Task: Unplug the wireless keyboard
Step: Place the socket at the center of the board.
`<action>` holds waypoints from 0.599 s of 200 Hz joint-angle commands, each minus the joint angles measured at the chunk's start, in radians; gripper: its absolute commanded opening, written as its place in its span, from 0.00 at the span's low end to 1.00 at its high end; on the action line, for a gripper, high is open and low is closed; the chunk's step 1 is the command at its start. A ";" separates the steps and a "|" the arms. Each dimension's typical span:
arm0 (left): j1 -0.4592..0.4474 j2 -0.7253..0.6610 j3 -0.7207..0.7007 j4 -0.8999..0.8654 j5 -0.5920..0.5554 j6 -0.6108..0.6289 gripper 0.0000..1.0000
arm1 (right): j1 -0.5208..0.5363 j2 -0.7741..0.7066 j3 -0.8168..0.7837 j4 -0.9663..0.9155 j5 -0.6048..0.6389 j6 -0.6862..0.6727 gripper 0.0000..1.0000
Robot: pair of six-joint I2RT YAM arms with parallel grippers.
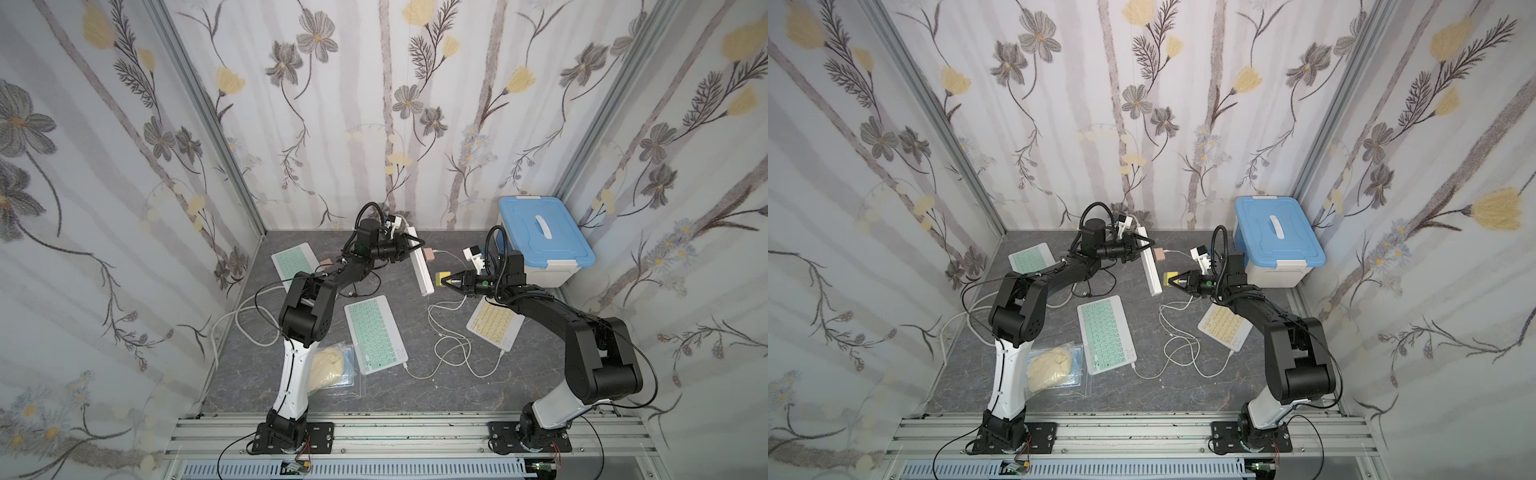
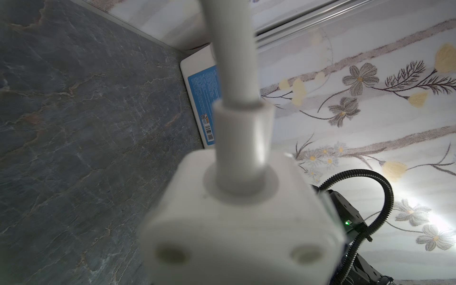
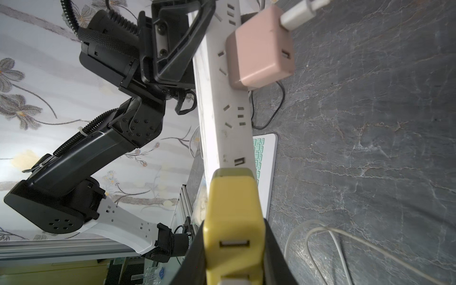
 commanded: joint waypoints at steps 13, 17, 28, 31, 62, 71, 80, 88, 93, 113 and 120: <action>0.001 0.070 0.055 -0.009 -0.022 0.018 0.00 | 0.009 -0.083 0.061 -0.025 0.019 -0.022 0.00; 0.002 0.079 0.060 -0.013 -0.022 0.016 0.00 | 0.009 -0.096 0.074 -0.036 0.021 -0.023 0.00; 0.001 0.102 0.072 -0.014 -0.019 0.012 0.00 | 0.009 -0.129 0.110 -0.064 0.029 -0.026 0.00; 0.001 0.109 0.074 -0.014 -0.020 0.010 0.00 | 0.009 -0.136 0.119 -0.072 0.030 -0.025 0.00; 0.004 0.162 0.096 -0.017 -0.025 -0.008 0.00 | 0.009 -0.233 0.206 -0.125 0.034 -0.012 0.00; 0.005 0.175 0.103 -0.021 -0.028 -0.011 0.00 | 0.009 -0.260 0.224 -0.131 0.041 -0.007 0.00; 0.006 0.189 0.112 -0.030 -0.030 -0.013 0.00 | 0.009 -0.284 0.246 -0.147 0.053 -0.007 0.00; 0.007 0.198 0.118 -0.035 -0.029 -0.014 0.00 | 0.008 -0.306 0.265 -0.162 0.071 -0.009 0.00; 0.007 0.205 0.121 -0.034 -0.027 -0.017 0.00 | 0.008 -0.320 0.274 -0.166 0.085 -0.011 0.00; 0.010 0.225 0.133 -0.055 -0.035 -0.014 0.00 | 0.002 -0.362 0.304 -0.151 0.104 0.004 0.00; 0.010 0.232 0.141 -0.077 -0.039 -0.011 0.00 | 0.002 -0.376 0.309 -0.130 0.098 0.014 0.00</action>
